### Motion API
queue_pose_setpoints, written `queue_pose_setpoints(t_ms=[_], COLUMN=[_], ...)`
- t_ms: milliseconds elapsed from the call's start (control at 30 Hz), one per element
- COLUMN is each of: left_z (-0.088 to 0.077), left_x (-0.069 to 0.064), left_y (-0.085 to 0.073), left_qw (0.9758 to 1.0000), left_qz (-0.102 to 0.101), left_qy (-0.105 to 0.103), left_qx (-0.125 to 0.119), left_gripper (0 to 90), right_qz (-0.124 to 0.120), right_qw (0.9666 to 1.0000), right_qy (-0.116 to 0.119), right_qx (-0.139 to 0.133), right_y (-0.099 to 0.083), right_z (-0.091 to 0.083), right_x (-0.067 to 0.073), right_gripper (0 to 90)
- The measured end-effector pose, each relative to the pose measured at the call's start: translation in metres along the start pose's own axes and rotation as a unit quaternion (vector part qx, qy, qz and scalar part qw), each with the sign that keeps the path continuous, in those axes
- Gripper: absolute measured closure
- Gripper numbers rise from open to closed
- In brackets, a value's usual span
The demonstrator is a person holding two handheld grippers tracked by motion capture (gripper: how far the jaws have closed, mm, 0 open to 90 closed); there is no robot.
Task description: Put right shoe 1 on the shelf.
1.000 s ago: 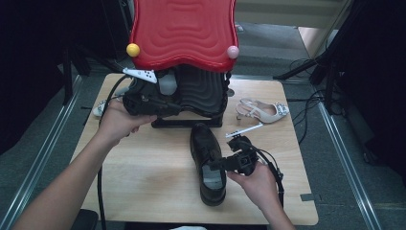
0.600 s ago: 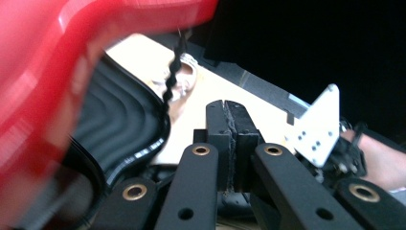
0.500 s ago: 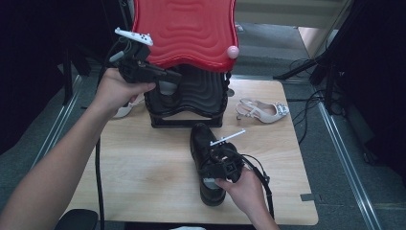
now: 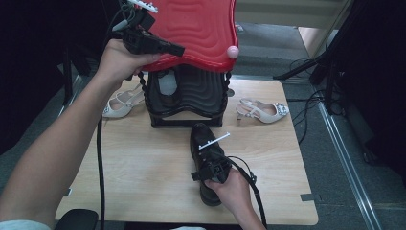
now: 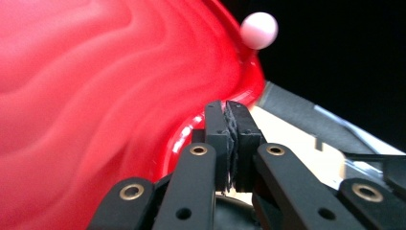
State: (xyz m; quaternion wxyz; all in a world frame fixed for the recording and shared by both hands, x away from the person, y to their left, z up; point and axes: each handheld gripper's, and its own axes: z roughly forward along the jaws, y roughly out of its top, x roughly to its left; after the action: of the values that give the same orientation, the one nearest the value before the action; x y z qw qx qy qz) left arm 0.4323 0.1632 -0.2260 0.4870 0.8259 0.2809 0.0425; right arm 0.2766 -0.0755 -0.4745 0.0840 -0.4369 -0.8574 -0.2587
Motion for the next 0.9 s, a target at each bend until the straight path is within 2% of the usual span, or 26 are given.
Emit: queue_pose_setpoints(t_ms=[67,167,267,400,533,667,800,833,900], left_z=[0.004,0.008,0.012,0.018,0.021,0.027,0.033,0.035,0.038], left_x=[0.003,0.005,0.008,0.010,0.010,0.011,0.010,0.009,0.008], left_y=[0.005,0.009,0.009,0.010,0.010,0.013,0.013,0.013,0.012], left_qw=[0.9999,0.9999,0.9999,0.9996,0.9996,0.9991,0.9992,0.9993,0.9985], left_qz=[0.004,0.001,0.002,0.000,0.000,-0.007,-0.028,-0.025,-0.022], left_qy=[0.012,0.011,0.017,0.027,0.028,0.041,0.024,0.024,0.043], left_qx=[0.006,0.002,0.001,0.009,0.000,0.012,0.013,0.015,0.025], left_gripper=[90.0,90.0,90.0,90.0,89.9,89.9,87.9,88.1,89.8], right_qz=[-0.009,-0.023,-0.024,-0.028,-0.037,-0.041,-0.041,-0.039,-0.034], right_qw=[0.9999,0.9990,0.9986,0.9988,0.9986,0.9987,0.9989,0.9991,0.9992], right_qy=[-0.013,-0.038,-0.046,-0.040,-0.037,-0.030,-0.020,-0.018,-0.015], right_qx=[-0.001,0.004,0.006,0.004,0.000,0.001,0.006,0.008,0.012], right_y=[0.000,0.000,-0.001,-0.001,-0.003,-0.003,-0.003,-0.003,-0.004], right_z=[0.003,0.008,0.010,0.010,0.009,0.008,0.006,0.005,0.003], right_x=[0.003,0.007,0.007,0.005,0.003,-0.001,-0.006,-0.007,-0.010], right_gripper=[64.8,64.8,65.7,67.6,71.0,76.2,79.7,80.7,82.5])
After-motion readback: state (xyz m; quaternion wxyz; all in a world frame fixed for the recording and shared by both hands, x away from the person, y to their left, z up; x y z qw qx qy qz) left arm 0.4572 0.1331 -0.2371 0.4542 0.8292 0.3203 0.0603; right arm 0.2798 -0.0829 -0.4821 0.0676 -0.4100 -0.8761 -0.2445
